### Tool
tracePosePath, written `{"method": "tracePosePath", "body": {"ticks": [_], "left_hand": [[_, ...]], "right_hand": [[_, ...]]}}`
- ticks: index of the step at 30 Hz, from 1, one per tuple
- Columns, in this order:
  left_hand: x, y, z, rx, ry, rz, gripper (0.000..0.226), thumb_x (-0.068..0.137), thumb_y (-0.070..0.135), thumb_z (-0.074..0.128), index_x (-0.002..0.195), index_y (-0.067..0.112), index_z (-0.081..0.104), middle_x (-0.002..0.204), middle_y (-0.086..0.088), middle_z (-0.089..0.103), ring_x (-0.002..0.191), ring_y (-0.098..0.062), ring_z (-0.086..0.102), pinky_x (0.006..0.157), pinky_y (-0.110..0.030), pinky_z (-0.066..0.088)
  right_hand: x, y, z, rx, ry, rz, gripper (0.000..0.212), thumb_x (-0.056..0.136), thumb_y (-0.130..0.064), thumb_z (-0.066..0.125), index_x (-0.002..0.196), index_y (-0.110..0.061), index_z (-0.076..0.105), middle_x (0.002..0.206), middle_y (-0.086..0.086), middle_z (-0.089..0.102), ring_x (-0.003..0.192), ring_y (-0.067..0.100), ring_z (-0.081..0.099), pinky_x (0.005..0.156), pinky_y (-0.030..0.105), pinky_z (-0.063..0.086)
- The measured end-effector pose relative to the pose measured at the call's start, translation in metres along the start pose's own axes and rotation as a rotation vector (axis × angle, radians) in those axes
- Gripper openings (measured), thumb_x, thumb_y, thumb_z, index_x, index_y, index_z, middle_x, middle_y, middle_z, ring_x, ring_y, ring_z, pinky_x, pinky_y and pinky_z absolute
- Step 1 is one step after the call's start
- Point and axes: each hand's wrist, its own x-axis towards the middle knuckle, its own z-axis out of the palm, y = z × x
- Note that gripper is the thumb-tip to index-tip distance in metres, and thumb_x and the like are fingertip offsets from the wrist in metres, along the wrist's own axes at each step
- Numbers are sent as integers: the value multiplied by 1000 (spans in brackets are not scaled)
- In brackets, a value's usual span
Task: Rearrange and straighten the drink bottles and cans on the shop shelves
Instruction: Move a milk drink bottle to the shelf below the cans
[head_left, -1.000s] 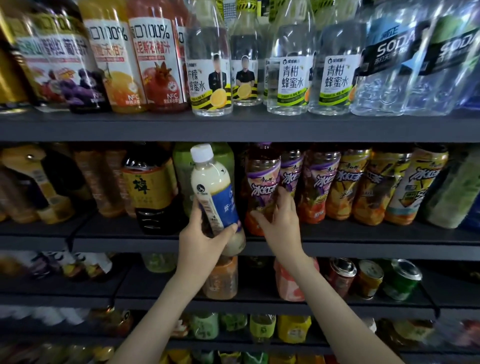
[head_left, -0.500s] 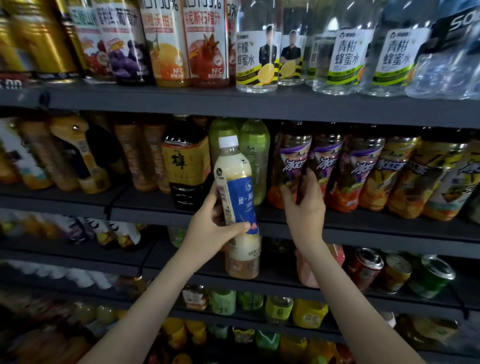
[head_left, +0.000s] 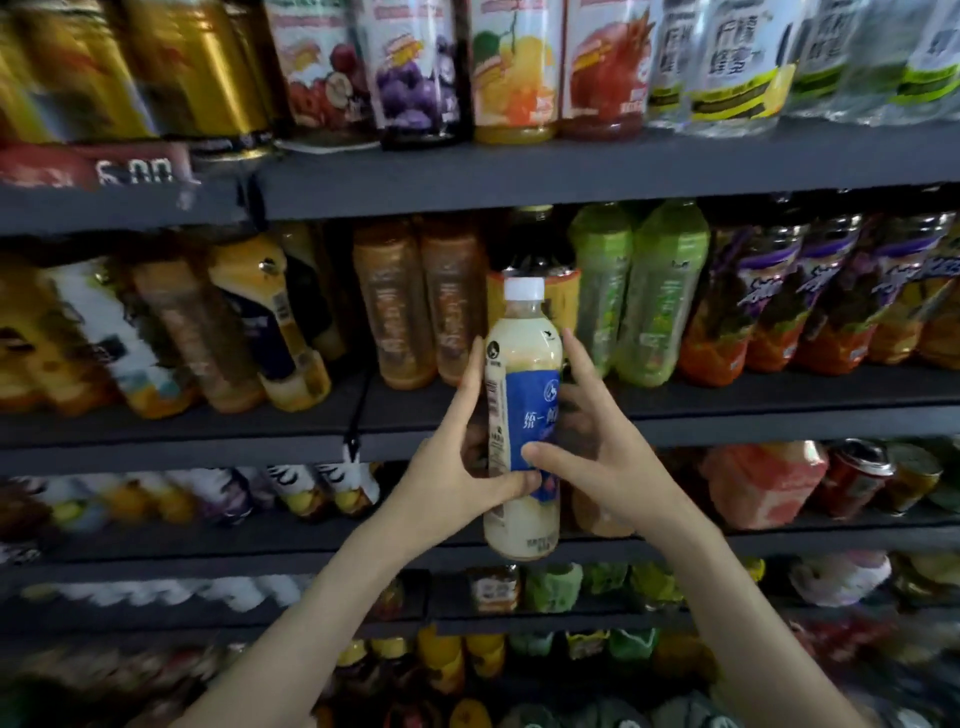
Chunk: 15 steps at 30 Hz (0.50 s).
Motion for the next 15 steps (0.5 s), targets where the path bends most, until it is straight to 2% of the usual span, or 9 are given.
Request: {"method": "tracePosePath", "body": {"ticks": [3,6,8,11,13,15], "left_hand": [[-15,-13,-30,7,-8,8,113,77,18,78,140,61,-5,143,33,37,123,-3,52,98,-40,49],[-29,-20,-58,1,1,1,113,78,16,78,139,64,-4,143,26,41,122,-3,53,99,-39,49],[-36,-23,-74,22,29,2,112,78,17,78,134,70,-3,137,33,44,119,2,53,98,-31,49],[-43,-26,-92,89,80,-6,111,78,21,78,131,73,-4,123,45,47,114,8,54,93,-23,49],[-46,-27,-101,129,108,-11,111,78,23,78,131,73,-6,116,46,50,112,10,55,91,-20,48],[-48,-29,-108,134,128,-22,110,78,26,78,131,73,-6,121,41,51,112,10,54,91,-19,47]], "right_hand": [[9,-2,36,18,5,7,94,86,-16,70,145,-58,10,129,-12,57,111,11,62,92,42,54],[18,-8,66,64,18,10,92,85,-12,69,143,-56,12,128,-12,58,111,9,62,90,32,54],[27,-11,82,81,18,32,90,83,-14,70,143,-52,15,127,-10,58,112,6,61,89,23,52],[41,-13,105,52,21,111,75,78,-20,76,140,-38,37,119,-15,65,109,0,61,84,17,51],[49,-13,117,13,58,150,57,76,-20,80,126,-30,54,107,-18,69,102,-2,63,80,19,52],[55,-14,125,-16,108,150,47,74,-21,81,115,-28,61,101,-18,71,97,-3,64,80,19,52]]}}
